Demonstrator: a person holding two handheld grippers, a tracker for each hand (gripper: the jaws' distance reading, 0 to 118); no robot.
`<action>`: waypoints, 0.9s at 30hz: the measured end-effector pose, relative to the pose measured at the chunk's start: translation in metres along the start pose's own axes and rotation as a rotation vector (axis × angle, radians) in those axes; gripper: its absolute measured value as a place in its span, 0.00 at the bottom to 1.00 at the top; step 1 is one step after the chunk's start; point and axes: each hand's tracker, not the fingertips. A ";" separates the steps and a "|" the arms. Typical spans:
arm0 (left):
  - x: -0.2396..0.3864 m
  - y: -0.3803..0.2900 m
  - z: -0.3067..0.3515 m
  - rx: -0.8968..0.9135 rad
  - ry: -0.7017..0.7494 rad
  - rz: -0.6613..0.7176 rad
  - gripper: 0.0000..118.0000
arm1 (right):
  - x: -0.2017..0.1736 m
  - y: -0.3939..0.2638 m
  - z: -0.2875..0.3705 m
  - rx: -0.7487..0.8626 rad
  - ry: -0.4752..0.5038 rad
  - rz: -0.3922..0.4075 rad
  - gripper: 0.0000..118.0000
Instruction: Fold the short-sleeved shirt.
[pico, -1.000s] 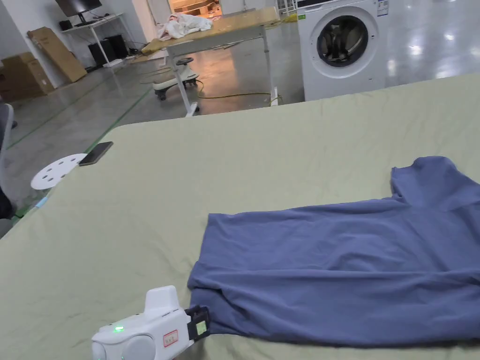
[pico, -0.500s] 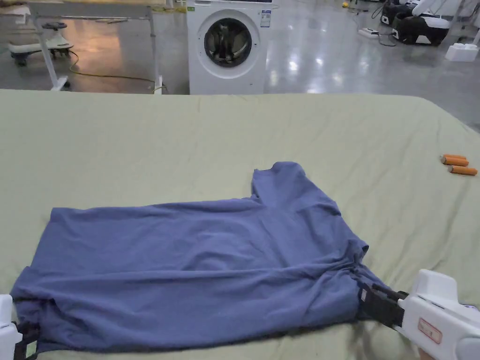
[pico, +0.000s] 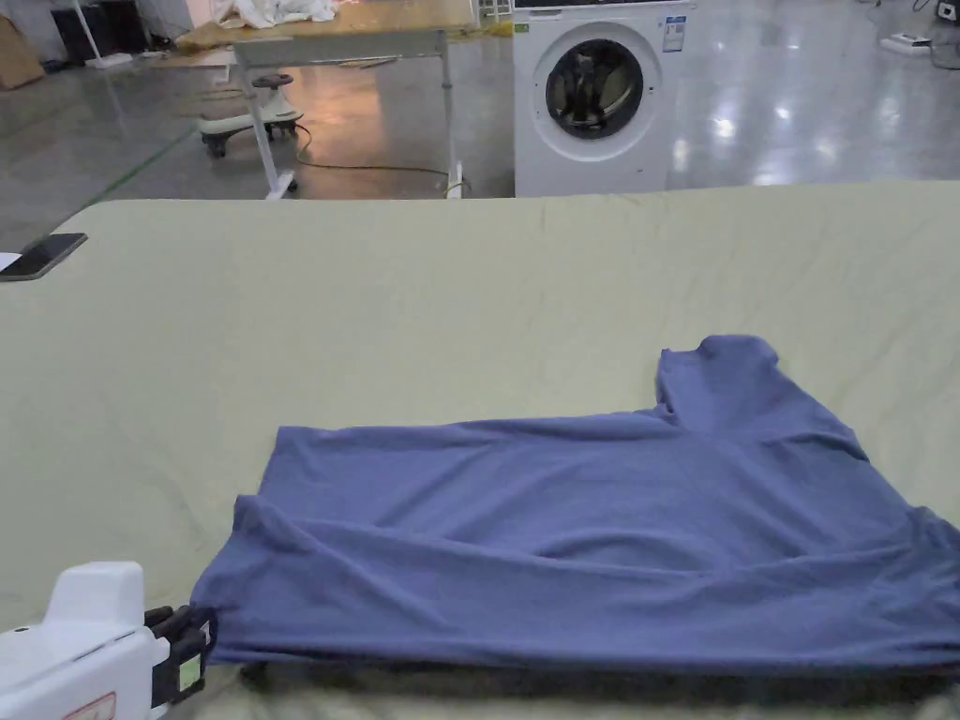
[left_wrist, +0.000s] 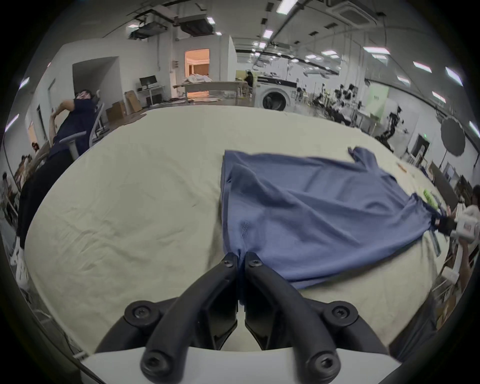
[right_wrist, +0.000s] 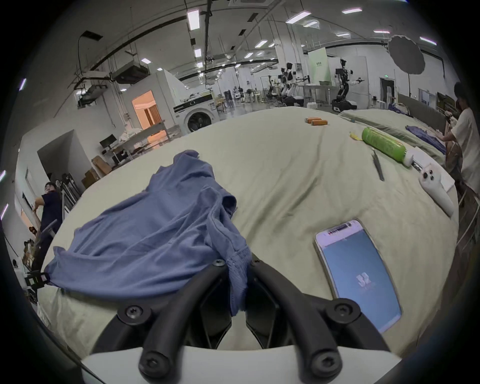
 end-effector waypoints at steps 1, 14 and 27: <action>-0.001 -0.006 0.010 0.006 -0.008 0.008 0.00 | 0.002 -0.004 0.009 -0.001 -0.003 -0.002 0.03; -0.005 -0.127 0.082 0.003 -0.019 0.159 0.17 | 0.022 -0.080 0.106 -0.030 -0.070 0.069 0.17; 0.049 -0.054 0.151 0.424 0.058 -0.079 0.68 | -0.056 -0.051 0.141 0.253 0.158 0.245 0.55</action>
